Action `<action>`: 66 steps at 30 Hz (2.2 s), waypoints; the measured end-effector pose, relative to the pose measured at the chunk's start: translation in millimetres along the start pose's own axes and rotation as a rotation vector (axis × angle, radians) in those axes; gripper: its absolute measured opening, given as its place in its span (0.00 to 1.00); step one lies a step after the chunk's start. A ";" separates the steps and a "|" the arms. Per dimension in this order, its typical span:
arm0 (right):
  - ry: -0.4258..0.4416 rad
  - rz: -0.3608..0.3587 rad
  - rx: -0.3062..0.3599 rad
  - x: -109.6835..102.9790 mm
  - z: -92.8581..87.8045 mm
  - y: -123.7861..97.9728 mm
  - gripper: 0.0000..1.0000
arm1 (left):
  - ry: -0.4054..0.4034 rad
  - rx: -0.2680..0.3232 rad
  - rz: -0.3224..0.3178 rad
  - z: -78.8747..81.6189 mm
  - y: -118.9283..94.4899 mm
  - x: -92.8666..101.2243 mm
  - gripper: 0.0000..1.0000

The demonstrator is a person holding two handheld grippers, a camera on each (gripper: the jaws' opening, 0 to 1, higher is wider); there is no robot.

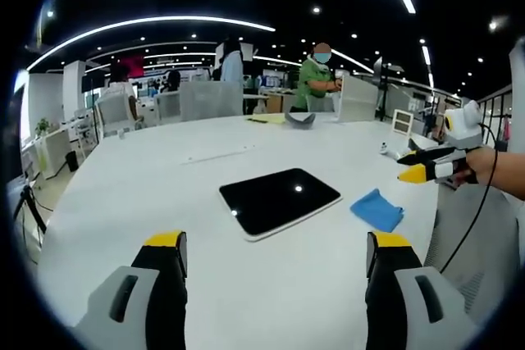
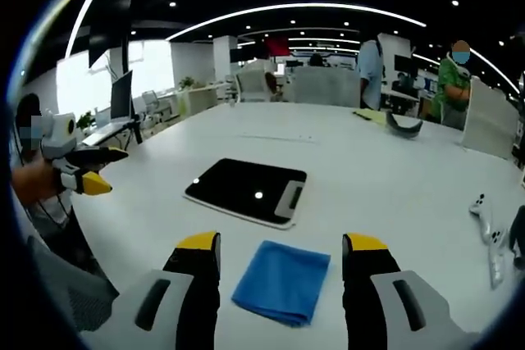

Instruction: Wipe the mirror surface with the cleaning cloth until all visible marks leave the cleaned area.

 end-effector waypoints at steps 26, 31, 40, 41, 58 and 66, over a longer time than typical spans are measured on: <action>0.020 0.015 -0.021 -0.8 -9.2 2.4 0.52 | -0.010 -0.003 0.011 -4.1 -5.0 1.4 0.91; 0.022 0.022 -0.024 -2.0 -9.3 4.1 0.52 | -0.009 -0.004 0.015 -4.1 -5.4 0.5 0.91; 0.027 0.024 -0.037 -1.2 -12.9 4.8 0.50 | -0.016 -0.009 0.012 -7.0 -5.5 1.7 0.91; 0.027 0.024 -0.039 -1.1 -13.5 4.9 0.50 | -0.018 -0.010 0.013 -7.6 -5.6 1.5 0.91; 0.034 0.019 -0.059 3.2 -19.9 7.7 0.48 | -0.017 -0.008 0.009 -6.7 -4.4 0.0 0.91; 0.025 0.015 -0.076 5.7 -23.3 9.1 0.47 | -0.016 -0.007 0.001 -5.1 -1.5 0.7 0.91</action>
Point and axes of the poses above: the point that each gripper's makers call its tool centre point, and the gripper's own axes: y roughly forward along the fingers, x roughly to its right, z roughly out of its top, the point moved 2 cm from there along -y, roughly backward along the fingers, and after that the axes turned 10 degrees about y, right-handed, at the moved point
